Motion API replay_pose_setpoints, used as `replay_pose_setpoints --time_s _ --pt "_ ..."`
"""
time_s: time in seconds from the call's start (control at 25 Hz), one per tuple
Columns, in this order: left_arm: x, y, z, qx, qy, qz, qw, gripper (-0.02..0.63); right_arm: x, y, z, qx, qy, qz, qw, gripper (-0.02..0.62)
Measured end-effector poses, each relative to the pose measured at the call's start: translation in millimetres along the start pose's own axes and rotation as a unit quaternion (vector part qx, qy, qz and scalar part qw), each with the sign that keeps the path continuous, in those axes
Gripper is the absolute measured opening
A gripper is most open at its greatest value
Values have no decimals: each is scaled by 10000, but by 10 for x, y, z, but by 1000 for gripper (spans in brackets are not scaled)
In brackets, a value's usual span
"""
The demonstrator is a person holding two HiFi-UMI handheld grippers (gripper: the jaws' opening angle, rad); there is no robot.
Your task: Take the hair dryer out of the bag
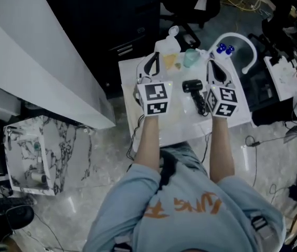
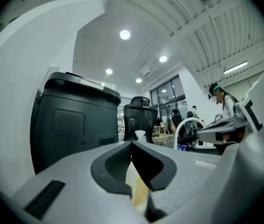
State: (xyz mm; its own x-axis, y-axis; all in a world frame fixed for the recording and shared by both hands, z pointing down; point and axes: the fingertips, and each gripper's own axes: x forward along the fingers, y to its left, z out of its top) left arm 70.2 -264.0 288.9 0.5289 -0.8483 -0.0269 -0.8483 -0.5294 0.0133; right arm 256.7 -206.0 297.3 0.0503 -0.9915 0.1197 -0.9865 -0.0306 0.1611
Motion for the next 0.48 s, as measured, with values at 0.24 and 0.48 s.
replay_pose_setpoints --time_s 0.24,0.48 --pt "28 -68 58 -19 -56 -1 10000 3 -31 -57 33 -146 0 54 9999 0" --pt "108 -183 -88 -26 119 -72 9999 3 -45 -94 -71 -201 44 121 9997 0"
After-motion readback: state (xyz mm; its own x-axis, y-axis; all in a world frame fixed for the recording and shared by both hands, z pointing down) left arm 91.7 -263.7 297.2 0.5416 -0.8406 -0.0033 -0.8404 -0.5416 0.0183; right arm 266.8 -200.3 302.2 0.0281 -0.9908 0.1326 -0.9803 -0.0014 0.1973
